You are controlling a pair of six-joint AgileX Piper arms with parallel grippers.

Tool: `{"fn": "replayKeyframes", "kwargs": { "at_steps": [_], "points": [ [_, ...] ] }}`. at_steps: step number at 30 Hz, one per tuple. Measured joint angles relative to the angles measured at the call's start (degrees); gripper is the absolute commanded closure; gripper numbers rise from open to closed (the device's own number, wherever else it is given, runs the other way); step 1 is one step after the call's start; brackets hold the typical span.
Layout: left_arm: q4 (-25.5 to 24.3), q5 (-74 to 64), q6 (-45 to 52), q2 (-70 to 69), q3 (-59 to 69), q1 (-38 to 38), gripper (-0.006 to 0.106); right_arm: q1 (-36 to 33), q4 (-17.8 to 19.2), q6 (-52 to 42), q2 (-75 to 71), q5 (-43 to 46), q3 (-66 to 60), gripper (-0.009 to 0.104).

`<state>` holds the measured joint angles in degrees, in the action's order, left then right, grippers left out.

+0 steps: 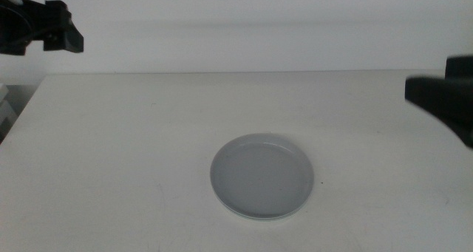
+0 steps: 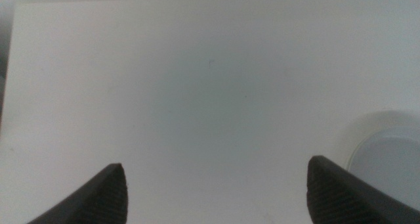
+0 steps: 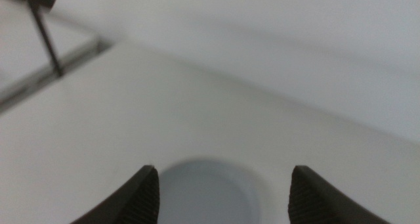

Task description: Stack the three bowls on top of each other.

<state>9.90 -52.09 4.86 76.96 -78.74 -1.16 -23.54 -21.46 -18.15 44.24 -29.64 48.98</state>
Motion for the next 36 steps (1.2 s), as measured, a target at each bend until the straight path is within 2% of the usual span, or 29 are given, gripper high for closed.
{"fn": "replayKeyframes", "kwargs": {
  "at_steps": [5,9,12,15,19,21,26,36],
  "points": [
    [0.90,1.83,0.49,-3.02,0.00,-1.31,-0.004,0.00,0.00,4.00,5.85,8.65,0.33,0.045],
    [1.47,3.62,2.41,-4.67,0.00,-3.91,-0.004,0.99,0.00,5.46,13.59,11.40,3.72,0.045],
    [1.58,4.11,2.88,-5.83,0.00,-4.33,-0.004,4.84,-0.32,5.70,18.47,10.59,8.43,0.046],
    [0.64,4.16,3.01,-7.28,0.26,-3.78,-0.004,11.56,-0.56,5.40,21.71,7.16,13.53,0.046],
    [-0.16,6.45,3.14,-11.44,4.10,-3.53,-0.004,18.93,-0.62,1.98,21.73,1.68,16.62,0.046],
    [-0.16,8.91,3.14,-14.57,8.40,-3.53,-0.004,20.24,-0.41,0.15,20.34,-0.20,16.17,0.046],
    [0.00,19.38,3.14,-24.98,22.63,-3.53,-0.004,20.52,-0.74,-2.35,12.79,3.11,7.75,0.046],
    [1.97,42.00,3.20,-41.00,48.25,-3.53,-0.004,20.52,-1.07,-5.90,-7.92,20.28,-17.47,0.046]
  ]
}}
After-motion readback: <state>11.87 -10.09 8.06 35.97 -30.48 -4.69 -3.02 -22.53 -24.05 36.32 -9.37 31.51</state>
